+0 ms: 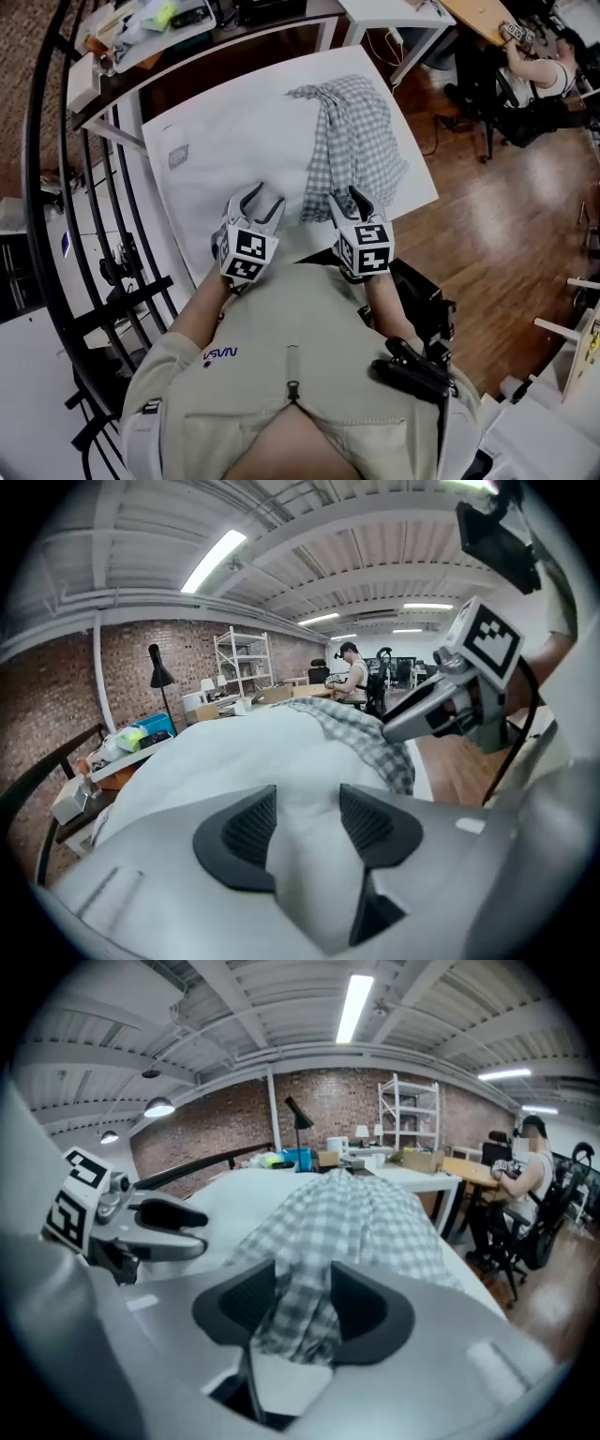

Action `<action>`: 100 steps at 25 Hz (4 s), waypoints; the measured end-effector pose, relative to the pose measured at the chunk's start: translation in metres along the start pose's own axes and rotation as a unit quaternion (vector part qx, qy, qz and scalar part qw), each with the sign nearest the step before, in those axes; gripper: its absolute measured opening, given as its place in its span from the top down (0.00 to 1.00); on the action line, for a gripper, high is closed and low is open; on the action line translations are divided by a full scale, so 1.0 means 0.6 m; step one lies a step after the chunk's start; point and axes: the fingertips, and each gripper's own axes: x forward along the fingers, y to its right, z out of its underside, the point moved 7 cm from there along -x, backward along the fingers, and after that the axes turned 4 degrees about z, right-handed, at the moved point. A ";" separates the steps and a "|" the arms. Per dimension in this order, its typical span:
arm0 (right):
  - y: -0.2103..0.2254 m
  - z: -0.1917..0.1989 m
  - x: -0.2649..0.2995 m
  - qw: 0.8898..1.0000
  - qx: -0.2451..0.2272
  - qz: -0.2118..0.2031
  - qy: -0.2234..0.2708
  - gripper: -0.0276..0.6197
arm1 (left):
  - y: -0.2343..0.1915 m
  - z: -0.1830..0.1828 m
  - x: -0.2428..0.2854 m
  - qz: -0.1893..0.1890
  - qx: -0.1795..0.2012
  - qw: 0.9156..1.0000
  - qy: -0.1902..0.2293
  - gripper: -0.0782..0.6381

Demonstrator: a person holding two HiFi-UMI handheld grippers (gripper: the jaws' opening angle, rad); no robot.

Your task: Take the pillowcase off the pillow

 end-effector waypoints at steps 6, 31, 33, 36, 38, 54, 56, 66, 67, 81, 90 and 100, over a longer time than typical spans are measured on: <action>-0.043 0.037 0.032 0.992 -0.111 0.058 -0.011 0.87 | -0.003 -0.004 0.001 -0.036 0.052 0.998 -0.003 0.87; 0.131 0.067 -0.026 0.993 -0.067 0.093 -0.019 0.76 | -0.032 -0.030 -0.051 -0.019 -0.100 0.992 0.071 0.78; 0.126 0.020 -0.050 0.996 -0.062 0.061 0.023 0.72 | -0.027 -0.082 -0.088 -0.036 -0.077 0.990 0.113 0.77; 0.128 -0.061 -0.055 0.992 -0.081 0.040 0.083 0.72 | -0.045 -0.152 -0.106 -0.059 -0.043 0.985 0.159 0.73; 0.131 -0.109 -0.032 0.990 -0.098 0.020 0.100 0.72 | -0.063 -0.180 -0.083 -0.065 -0.015 0.987 0.150 0.63; 0.069 -0.267 0.344 0.926 -0.334 -0.138 -0.111 0.61 | -0.133 -0.162 0.243 0.010 -0.038 0.991 -0.126 0.57; 0.074 -0.240 0.365 0.921 -0.341 -0.136 -0.133 0.69 | -0.110 -0.148 0.240 0.029 -0.033 0.989 -0.144 0.76; 0.178 -0.321 0.323 0.947 -0.316 -0.051 -0.017 0.91 | -0.070 -0.204 0.036 -0.021 -0.048 0.999 -0.015 0.87; 0.193 -0.323 0.325 0.950 -0.310 -0.039 -0.015 0.91 | -0.074 -0.197 0.029 -0.026 -0.063 0.998 -0.008 0.87; 0.242 -0.268 0.274 0.985 -0.154 -0.069 0.045 0.68 | -0.127 -0.165 0.133 -0.093 0.000 0.996 -0.003 0.80; 0.170 -0.093 0.051 0.996 -0.061 -0.033 0.054 0.68 | 0.036 -0.166 0.015 -0.048 0.048 0.995 0.070 0.68; 0.047 0.096 0.051 0.998 -0.051 -0.028 -0.029 0.67 | 0.110 -0.006 0.104 -0.035 0.162 0.982 -0.086 0.57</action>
